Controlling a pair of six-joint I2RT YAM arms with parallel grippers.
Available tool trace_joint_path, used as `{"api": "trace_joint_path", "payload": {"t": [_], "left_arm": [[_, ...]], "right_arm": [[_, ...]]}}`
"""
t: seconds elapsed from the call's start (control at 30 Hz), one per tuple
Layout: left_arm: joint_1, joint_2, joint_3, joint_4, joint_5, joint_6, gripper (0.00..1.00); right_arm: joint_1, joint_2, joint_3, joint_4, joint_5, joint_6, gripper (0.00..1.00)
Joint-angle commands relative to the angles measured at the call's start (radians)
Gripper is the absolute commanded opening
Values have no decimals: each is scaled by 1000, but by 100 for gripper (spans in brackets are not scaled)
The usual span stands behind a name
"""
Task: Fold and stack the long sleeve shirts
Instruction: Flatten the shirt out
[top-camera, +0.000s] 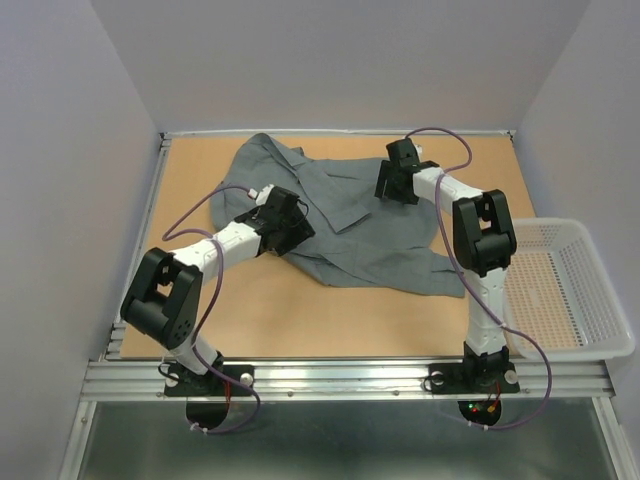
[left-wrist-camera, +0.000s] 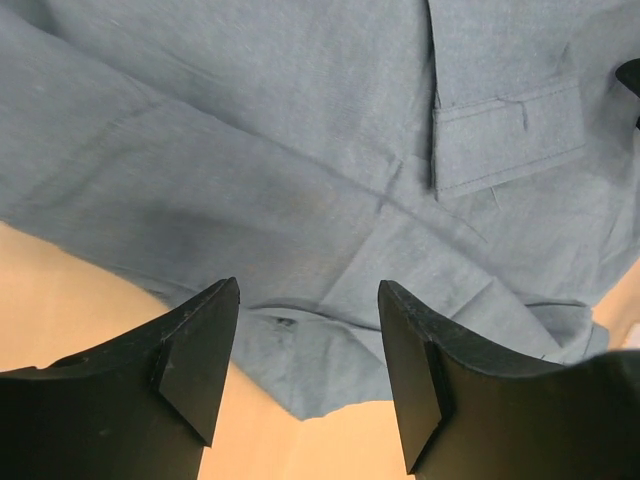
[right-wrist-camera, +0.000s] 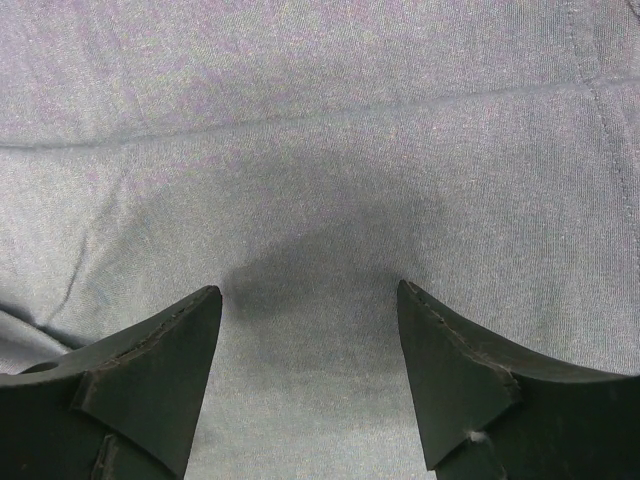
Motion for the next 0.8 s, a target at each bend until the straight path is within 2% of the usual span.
{"api": "trace_joint_path", "payload": {"t": [0.0, 0.17, 0.4, 0.77], "left_arm": [[-43, 40, 72, -3, -33, -123, 66], [-61, 71, 73, -31, -20, -177, 62], [-90, 15, 27, -92, -76, -255, 60], [-90, 89, 39, -79, -69, -262, 56]], "right_arm": [[8, -2, -34, 25, -24, 6, 76], [8, -15, -60, 39, -35, 11, 76], [8, -31, -92, 51, -32, 12, 76], [8, -26, -106, 63, -35, 20, 76]]}}
